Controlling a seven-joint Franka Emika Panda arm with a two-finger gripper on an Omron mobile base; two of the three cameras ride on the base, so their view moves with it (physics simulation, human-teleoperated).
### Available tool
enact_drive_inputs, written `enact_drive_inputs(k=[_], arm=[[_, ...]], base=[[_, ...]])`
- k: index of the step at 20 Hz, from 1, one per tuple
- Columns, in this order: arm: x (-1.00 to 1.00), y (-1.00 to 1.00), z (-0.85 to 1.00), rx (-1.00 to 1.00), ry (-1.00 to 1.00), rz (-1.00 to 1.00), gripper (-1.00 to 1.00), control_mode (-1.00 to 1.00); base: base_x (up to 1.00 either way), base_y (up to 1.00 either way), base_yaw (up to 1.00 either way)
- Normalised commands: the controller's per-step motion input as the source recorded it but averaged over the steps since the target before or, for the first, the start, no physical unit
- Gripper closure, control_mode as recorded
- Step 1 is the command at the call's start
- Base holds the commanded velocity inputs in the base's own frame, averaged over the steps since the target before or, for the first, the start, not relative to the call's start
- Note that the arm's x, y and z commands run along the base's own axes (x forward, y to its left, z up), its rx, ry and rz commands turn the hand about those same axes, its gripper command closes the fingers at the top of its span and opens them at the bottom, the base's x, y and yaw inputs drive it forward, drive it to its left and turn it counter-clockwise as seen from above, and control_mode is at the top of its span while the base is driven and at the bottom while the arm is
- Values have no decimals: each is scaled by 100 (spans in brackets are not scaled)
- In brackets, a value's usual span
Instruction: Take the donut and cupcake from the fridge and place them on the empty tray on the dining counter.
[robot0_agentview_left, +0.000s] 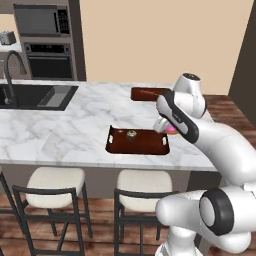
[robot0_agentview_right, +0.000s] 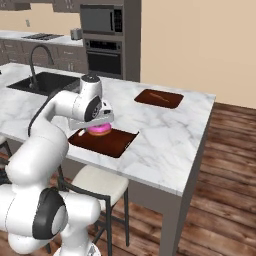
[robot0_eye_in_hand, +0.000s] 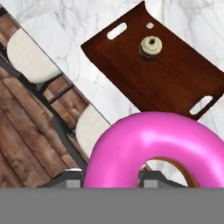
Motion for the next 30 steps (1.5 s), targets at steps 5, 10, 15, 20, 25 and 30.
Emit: enact_drive_inputs(k=[5, 10, 15, 20, 25, 30], arm=[[30, 0, -2, 0, 0, 0, 100, -100], [52, 0, -15, 0, 4, 2, 100, -100], [50, 0, -21, 0, 1, 3, 100, -100], [33, 0, -29, 0, 0, 2, 100, -100], [28, 0, -33, 0, 0, 2, 100, -100], [28, 0, -29, 0, 0, 3, 100, -100]], base=[[0, 0, 0], [0, 0, 0], [0, 0, 0], [0, 0, 0], [0, 0, 0], [0, 0, 0]])
